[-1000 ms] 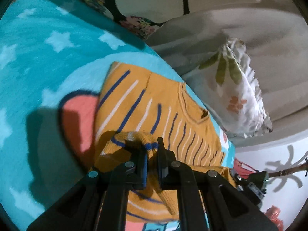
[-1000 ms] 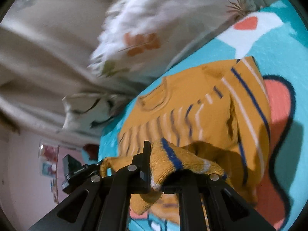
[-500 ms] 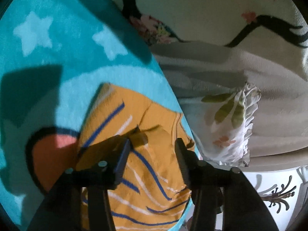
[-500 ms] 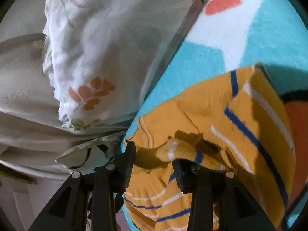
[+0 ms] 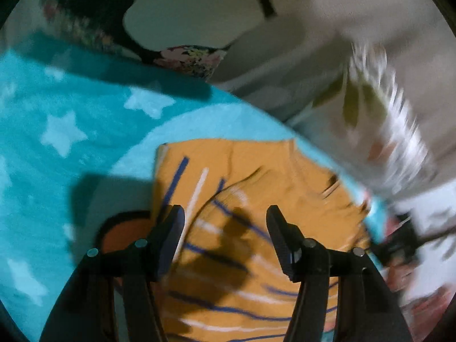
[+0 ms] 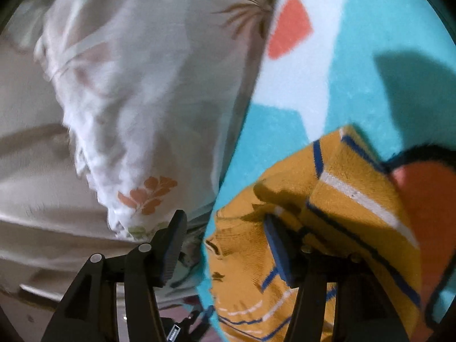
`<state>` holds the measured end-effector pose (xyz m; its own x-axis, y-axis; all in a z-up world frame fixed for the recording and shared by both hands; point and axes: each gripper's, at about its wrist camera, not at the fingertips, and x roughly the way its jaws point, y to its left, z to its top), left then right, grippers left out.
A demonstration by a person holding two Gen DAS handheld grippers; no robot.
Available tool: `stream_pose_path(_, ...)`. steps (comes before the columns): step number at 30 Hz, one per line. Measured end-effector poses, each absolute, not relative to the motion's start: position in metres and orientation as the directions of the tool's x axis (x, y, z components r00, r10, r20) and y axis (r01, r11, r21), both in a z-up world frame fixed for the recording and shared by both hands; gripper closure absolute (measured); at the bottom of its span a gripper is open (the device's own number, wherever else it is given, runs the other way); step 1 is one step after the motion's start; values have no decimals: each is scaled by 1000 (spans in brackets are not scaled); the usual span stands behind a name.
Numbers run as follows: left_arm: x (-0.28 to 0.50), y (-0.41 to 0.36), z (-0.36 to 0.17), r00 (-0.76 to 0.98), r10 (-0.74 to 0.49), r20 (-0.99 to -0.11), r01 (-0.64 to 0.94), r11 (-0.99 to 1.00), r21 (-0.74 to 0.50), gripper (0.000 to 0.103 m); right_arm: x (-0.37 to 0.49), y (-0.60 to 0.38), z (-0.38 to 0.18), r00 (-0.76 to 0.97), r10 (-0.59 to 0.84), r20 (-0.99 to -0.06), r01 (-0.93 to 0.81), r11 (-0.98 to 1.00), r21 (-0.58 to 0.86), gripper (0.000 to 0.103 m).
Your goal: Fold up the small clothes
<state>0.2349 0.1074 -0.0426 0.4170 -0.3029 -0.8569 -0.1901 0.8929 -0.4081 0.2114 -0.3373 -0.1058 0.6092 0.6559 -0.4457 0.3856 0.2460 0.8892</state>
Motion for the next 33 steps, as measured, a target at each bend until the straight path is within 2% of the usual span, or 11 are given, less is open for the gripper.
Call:
stream_pose_path(2,226,99,-42,409,-255,-876,-142,931,-337,44,208,-335,-90,609,626,-487,361,327,873,33)
stream_pose_path(9,188,93,-39,412,-218,-885,-46,965,-259,44,174,-307,-47,504,484,-715,223,727,649,35)
stream_pose_path(10,182,91,-41,406,-223,-886,-32,966,-258,44,164,-300,-44,487,458,-744,188,776,602,41)
stream_pose_path(11,178,89,-43,400,-226,-888,-20,967,-255,44,153,-298,-46,468,456,-757,154,802,578,61)
stream_pose_path(12,174,88,-45,394,-225,-891,-13,968,-250,44,145,-292,-49,442,467,-766,122,815,567,72)
stream_pose_path(16,166,84,-69,321,-146,-936,-42,985,-168,44,122,-262,-65,347,472,-810,50,854,518,75)
stream_pose_path(17,165,85,-75,299,-125,-946,-54,988,-147,42,119,-257,-71,335,410,-849,41,893,447,80)
stream_pose_path(18,163,87,-79,284,-119,-951,-64,988,-142,42,118,-260,-77,328,360,-873,38,919,393,102)
stream_pose_path(25,154,104,-80,267,-143,-953,-100,980,-175,41,116,-255,-65,336,155,-929,46,983,180,103)
stream_pose_path(27,151,106,-81,265,-139,-954,-98,981,-170,40,118,-238,-46,378,108,-920,20,992,125,96)
stream_pose_path(33,132,115,-81,308,-160,-938,-118,972,-205,36,135,-169,-12,451,291,-844,-143,957,254,93)
